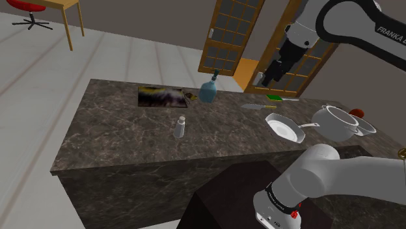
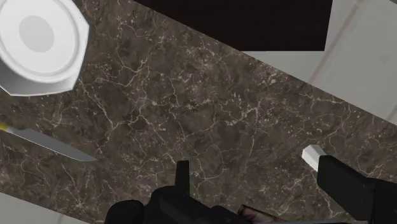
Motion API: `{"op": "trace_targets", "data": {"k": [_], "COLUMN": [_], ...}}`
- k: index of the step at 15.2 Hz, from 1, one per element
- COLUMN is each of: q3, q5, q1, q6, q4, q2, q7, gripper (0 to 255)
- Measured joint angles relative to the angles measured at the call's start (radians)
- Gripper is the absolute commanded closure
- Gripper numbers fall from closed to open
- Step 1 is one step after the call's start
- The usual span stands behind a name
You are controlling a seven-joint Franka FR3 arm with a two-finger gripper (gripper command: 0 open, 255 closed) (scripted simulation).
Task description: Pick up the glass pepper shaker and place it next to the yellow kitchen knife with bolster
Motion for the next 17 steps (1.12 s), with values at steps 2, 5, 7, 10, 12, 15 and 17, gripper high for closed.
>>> {"op": "trace_targets", "data": {"k": [2, 5, 7, 10, 12, 15, 17], "q3": [0.007, 0.041, 0.067, 0.106, 0.137, 0.175, 0.205], "q5": [0.004, 0.026, 0.041, 0.061, 0.076, 0.088, 0.094], "q1": [0.002, 0.016, 0.025, 0.040, 0.051, 0.062, 0.070], "q6": [0.012, 0.068, 0.115, 0.192, 0.227, 0.300, 0.341], "q4": [-0.007, -0.032, -0.050, -0.087, -0.087, -0.088, -0.072], "q2": [0.007, 0.049, 0.084, 0.134, 0.177, 0.258, 0.321], "q7": [0.008, 0.046, 0.074, 0.117, 0.149, 0.190, 0.222], "gripper": [0, 0, 0, 0, 0, 0, 0]}}
